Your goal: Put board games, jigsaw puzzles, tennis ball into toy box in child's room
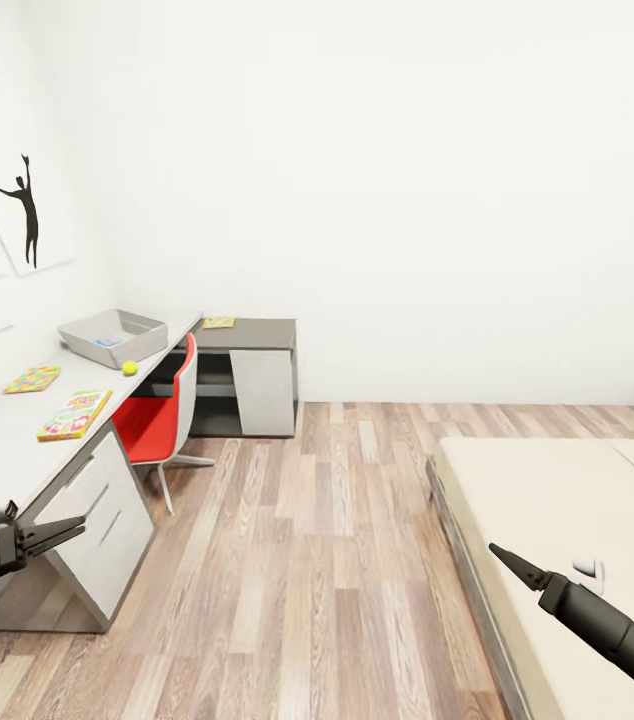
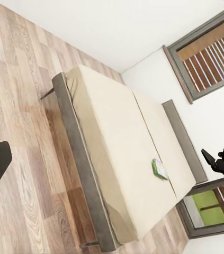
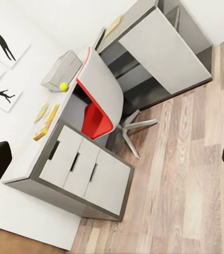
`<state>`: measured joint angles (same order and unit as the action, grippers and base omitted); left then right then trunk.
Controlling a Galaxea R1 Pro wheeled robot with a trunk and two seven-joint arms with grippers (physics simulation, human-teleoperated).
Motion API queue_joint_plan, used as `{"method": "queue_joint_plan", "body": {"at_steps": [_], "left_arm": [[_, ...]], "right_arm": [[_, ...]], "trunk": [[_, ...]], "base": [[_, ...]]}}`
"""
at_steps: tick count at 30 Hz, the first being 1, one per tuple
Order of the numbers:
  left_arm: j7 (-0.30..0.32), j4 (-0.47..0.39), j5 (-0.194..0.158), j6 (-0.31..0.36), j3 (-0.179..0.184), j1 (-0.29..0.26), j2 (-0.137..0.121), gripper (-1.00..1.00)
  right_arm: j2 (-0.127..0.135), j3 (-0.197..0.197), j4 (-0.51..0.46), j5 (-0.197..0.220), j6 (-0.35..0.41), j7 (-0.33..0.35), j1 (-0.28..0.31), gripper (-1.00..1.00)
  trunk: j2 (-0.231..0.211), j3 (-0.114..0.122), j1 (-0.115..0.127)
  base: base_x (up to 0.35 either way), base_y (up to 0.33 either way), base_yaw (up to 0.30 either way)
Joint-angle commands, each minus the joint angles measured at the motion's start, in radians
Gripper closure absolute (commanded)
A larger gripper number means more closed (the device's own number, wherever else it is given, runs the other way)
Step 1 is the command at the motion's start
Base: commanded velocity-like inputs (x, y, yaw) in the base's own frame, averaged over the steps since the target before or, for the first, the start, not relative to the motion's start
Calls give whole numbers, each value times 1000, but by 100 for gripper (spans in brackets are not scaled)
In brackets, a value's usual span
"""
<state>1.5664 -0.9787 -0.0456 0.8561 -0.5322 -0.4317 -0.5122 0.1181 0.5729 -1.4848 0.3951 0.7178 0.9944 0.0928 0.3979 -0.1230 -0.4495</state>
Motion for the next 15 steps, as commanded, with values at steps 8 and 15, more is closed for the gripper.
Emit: {"method": "queue_joint_plan", "body": {"at_steps": [8,15], "left_arm": [[4,0,1,11,0,-1,0,-100],[4,0,1,11,0,-1,0,-100]], "right_arm": [[1,1,0,4,6,1,1,-100],[1,1,0,4,6,1,1,-100]], "trunk": [[2,-2,0],[2,-2,0]], "base": [[-12,0,26],[-2,0,5]]}}
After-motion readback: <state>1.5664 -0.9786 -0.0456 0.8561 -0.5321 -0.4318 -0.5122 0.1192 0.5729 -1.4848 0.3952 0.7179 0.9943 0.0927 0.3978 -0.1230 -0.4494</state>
